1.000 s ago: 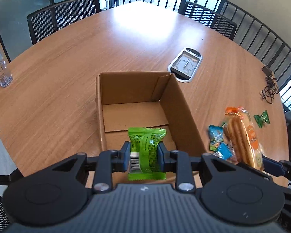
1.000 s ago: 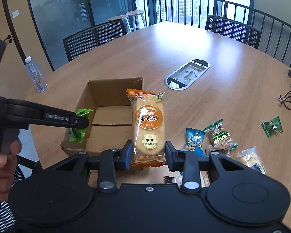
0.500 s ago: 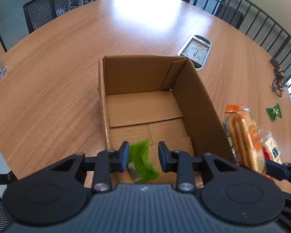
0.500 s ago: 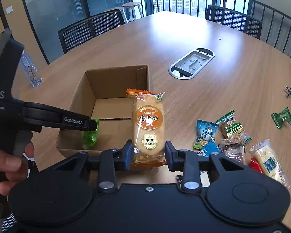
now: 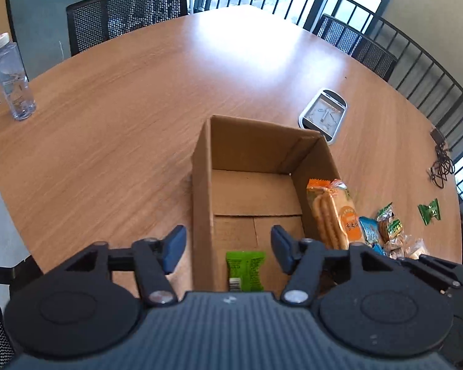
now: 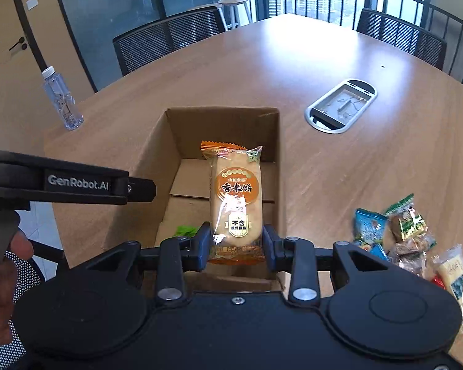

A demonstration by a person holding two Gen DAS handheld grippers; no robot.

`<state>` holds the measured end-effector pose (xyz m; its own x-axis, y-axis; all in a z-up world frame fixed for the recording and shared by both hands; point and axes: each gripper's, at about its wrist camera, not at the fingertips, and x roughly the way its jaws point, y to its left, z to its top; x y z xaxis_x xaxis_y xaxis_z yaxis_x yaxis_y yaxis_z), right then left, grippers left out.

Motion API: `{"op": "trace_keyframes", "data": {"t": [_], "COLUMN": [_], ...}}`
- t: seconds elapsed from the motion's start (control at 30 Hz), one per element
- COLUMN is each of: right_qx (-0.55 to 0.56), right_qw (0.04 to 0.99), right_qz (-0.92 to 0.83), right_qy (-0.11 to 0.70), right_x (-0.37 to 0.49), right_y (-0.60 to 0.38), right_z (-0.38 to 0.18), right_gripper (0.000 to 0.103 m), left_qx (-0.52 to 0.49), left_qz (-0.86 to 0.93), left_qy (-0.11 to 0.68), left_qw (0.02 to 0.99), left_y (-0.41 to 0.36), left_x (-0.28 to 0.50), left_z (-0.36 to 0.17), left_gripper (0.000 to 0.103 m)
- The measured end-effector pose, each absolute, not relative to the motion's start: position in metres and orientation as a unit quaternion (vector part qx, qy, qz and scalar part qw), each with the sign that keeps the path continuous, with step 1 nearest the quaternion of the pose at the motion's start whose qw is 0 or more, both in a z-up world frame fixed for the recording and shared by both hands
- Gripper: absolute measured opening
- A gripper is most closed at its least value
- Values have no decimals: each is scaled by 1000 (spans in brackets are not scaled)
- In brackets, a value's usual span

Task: Organize snacks
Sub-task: 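Release the green candy and orange-wrapped cake into the box with both tools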

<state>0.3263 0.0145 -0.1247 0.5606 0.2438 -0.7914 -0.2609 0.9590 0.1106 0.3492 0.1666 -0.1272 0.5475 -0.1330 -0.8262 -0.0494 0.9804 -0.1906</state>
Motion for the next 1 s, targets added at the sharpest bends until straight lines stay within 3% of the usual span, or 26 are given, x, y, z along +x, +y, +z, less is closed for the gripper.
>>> {"op": "trace_keyframes", "data": {"t": [0.27,0.3,0.4,0.53,1.0], "right_qx": [-8,-7,-20,-10,5], "right_qw": [879,879,878,879,883], "right_qz": [153,153,145,146,152], "right_qy": [452,451,455,454,444], "right_x": [332,332,332,327,298], "right_y": [23,23,25,19,-9], "right_z": [-130,-130,-132,-129,-114], "right_gripper": [35,37,58,67,95], "left_qx": [-115,-119,-124,-126,-109], "left_qz": [10,12,29,32,41], "left_qy": [484,486,490,486,475], "left_qw": [867,866,863,864,872], "left_y": [188,189,193,195,184], "left_x": [338,337,335,330,309], "left_z": [-129,-129,-131,-130,-120], "left_gripper": [80,81,88,103,103]}}
